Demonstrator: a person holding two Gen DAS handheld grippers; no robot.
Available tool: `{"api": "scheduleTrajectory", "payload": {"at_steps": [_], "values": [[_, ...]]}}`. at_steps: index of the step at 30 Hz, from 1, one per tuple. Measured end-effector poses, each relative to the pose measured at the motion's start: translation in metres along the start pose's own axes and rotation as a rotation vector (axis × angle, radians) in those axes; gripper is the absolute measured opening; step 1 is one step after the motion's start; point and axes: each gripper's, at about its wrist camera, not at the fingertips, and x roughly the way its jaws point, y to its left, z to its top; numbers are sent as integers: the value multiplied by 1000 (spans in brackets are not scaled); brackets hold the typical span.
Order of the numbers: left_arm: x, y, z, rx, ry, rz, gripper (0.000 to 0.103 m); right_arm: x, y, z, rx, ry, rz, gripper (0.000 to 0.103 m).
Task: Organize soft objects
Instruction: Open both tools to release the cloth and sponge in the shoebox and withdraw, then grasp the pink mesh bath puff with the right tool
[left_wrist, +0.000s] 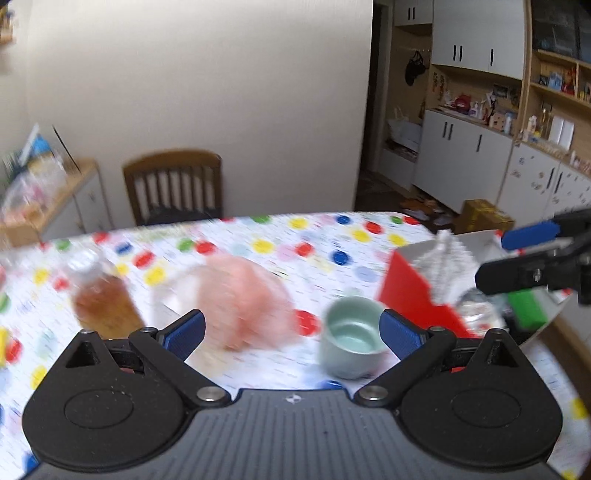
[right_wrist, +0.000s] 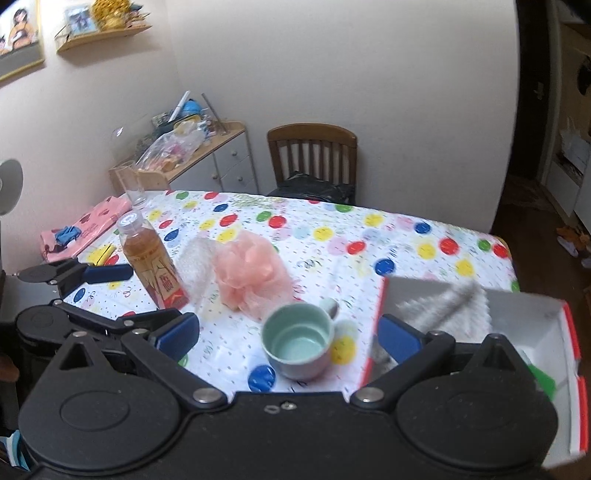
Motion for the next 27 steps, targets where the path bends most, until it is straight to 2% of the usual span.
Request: {"api": "scheduleTrajectory", "payload": {"at_steps": [4,8,12,16,21,27], "values": [[3,12,-4,77,-47,59,101,23,21,13,-108,20,17,103],[15,22,-5,130,-54,85,101,49,35,26,-199,52,29,103],[32,33,-2,145,-41,98,101,73,33,41,-205,75,44,103],[50,43,3,137,-41,118,101,99,17,62,-127,88,40,103],[70,44,14,150,-45,155,101,138,-1,83,60,126,42,103],[95,59,20,78,3,153,101,190,3,87,215,200,69,103]]}}
